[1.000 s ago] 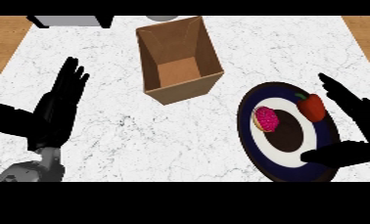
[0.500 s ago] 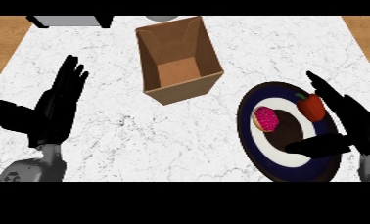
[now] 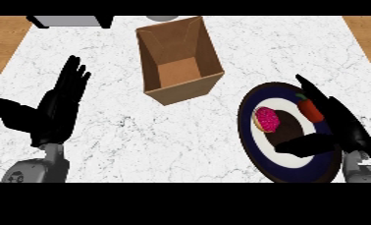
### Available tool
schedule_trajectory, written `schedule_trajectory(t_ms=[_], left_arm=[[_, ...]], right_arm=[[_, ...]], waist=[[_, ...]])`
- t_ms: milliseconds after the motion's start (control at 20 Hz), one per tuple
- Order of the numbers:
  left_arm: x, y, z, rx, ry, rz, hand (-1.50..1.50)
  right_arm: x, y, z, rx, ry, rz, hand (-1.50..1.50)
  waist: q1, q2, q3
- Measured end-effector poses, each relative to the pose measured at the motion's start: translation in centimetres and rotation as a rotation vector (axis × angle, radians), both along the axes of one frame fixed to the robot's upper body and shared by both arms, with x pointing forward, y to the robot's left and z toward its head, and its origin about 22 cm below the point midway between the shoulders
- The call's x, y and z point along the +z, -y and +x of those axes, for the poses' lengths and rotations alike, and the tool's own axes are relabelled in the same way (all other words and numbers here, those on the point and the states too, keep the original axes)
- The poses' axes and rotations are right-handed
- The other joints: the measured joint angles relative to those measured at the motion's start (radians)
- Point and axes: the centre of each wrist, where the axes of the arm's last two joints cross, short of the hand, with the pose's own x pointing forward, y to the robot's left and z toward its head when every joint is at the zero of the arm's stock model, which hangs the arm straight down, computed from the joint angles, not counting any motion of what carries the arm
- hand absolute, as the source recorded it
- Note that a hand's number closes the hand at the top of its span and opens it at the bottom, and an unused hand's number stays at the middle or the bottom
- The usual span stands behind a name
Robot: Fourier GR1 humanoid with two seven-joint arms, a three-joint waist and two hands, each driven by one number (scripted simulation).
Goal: Pick the cupcake from the plate and place it in the cardboard box
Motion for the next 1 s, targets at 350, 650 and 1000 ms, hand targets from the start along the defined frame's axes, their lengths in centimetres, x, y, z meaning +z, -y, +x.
schedule_trajectory(t_ms=[350, 650, 1000], left_arm=[[0.4, -0.3, 0.2, -0.001, 0.004, -0.002, 0.0], [-0.3, 0.2, 0.2, 0.005, -0.003, 0.004, 0.0], [0.0, 0.5, -0.1, 0.005, -0.004, -0.002, 0.0]], right_arm=[[-1.2, -1.1, 1.4, -0.012, -0.026, -0.049, -1.5], [-2.2, -0.5, 1.2, -0.008, -0.034, -0.046, -1.5], [-3.9, -1.5, 1.4, 0.008, -0.044, -0.034, -1.5]], waist=[[0.001, 0.0, 0.0], [0.0, 0.0, 0.0], [0.0, 0.0, 0.0]])
